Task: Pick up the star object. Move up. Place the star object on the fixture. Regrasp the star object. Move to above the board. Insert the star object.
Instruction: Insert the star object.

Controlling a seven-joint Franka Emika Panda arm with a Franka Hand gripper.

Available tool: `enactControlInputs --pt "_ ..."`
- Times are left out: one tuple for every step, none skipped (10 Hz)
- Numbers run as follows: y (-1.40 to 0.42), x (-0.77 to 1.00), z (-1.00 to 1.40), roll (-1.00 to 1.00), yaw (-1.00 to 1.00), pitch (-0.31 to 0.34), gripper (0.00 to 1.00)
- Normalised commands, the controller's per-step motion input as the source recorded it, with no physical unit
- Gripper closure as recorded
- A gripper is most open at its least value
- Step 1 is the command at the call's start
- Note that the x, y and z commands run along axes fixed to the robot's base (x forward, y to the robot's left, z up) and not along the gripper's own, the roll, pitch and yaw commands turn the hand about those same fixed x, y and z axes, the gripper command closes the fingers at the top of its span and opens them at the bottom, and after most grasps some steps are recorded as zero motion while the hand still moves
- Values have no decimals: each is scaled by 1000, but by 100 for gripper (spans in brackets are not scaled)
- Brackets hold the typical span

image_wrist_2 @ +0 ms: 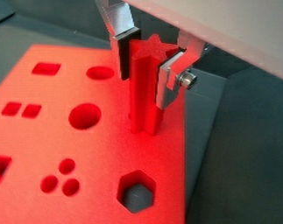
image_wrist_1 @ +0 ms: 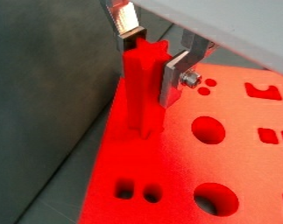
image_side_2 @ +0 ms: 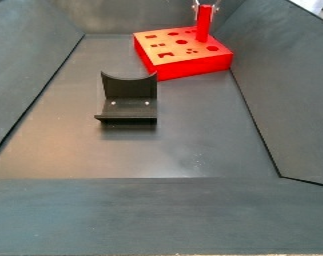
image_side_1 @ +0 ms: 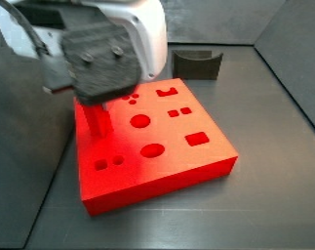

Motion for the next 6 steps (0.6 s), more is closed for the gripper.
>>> enactControlInputs --pt "0 89 -903 126 566 0 100" --pt "-26 131 -989 117 471 -31 100" --pt "-43 91 -974 81 394 -86 100" --pt "-20 157 -971 43 371 -113 100" --pt "17 0 -183 -36 0 -43 100" --pt "0 0 0 0 0 0 100"
